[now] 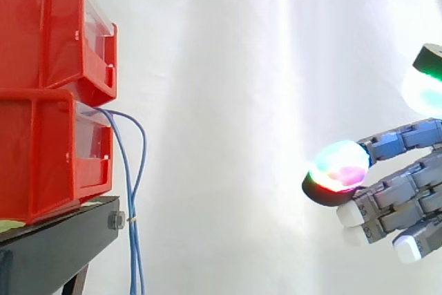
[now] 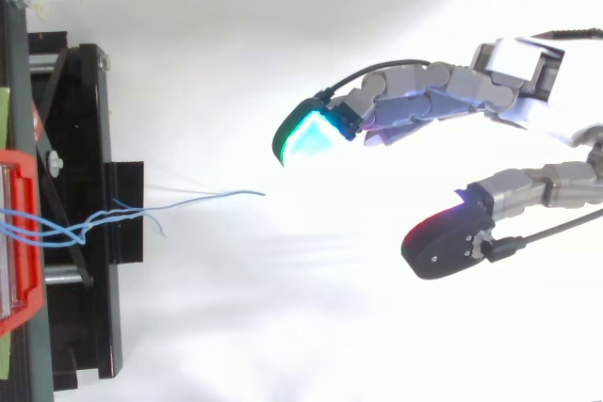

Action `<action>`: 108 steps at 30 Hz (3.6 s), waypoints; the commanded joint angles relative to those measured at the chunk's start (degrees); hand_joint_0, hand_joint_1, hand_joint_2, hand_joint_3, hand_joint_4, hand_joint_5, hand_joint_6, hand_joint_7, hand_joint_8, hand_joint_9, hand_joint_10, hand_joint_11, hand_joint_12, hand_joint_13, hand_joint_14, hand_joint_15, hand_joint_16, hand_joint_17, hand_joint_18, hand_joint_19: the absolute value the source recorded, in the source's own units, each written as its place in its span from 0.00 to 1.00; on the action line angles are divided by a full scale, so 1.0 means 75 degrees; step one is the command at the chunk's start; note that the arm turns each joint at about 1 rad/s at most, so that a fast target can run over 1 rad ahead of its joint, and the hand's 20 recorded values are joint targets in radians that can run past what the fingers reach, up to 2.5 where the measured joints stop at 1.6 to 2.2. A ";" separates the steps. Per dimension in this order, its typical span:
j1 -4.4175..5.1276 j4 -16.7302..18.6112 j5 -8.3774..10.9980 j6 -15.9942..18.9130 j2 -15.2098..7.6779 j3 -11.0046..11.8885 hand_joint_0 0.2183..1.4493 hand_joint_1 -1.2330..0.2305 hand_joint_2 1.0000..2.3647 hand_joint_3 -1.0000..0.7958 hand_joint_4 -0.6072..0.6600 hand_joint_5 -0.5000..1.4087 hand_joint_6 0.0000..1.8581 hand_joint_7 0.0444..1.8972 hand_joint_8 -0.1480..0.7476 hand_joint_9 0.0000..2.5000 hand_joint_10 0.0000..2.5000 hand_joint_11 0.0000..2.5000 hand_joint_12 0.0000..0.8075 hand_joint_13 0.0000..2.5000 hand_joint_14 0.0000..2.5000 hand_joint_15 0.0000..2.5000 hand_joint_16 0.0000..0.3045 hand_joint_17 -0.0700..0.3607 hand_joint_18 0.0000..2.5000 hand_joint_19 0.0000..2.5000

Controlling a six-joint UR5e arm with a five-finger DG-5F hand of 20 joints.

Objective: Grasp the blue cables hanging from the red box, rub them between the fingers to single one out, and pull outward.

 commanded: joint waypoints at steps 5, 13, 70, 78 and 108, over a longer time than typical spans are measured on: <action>0.0040 0.0294 0.0046 -0.0561 -0.0026 -0.0002 0.24 0.43 0.00 0.28 0.68 0.16 0.27 0.36 0.42 0.19 0.00 0.00 0.39 0.15 0.00 0.02 0.14 0.38 0.19 0.14; 0.0098 0.0317 0.0046 -0.1170 -0.0026 -0.0002 0.24 0.43 0.00 0.28 0.68 0.16 0.27 0.36 0.42 0.20 0.00 0.00 0.39 0.15 0.00 0.02 0.14 0.38 0.19 0.14; -0.0159 0.1454 0.0409 -0.1041 -0.3389 0.3197 0.25 0.44 0.00 0.28 0.68 0.16 0.27 0.36 0.43 0.22 0.00 0.00 0.39 0.16 0.00 0.03 0.14 0.38 0.20 0.14; -0.0019 0.1571 0.0398 -0.0936 -0.3694 0.3209 0.25 0.44 0.00 0.28 0.68 0.16 0.27 0.36 0.43 0.22 0.00 0.00 0.39 0.16 0.00 0.03 0.14 0.38 0.20 0.14; 0.0005 0.0188 -0.0399 0.0271 -0.3940 0.4076 0.26 0.44 0.00 0.28 0.78 0.20 0.27 0.51 0.44 0.25 0.00 0.00 0.39 0.19 0.00 0.03 0.13 0.37 0.22 0.14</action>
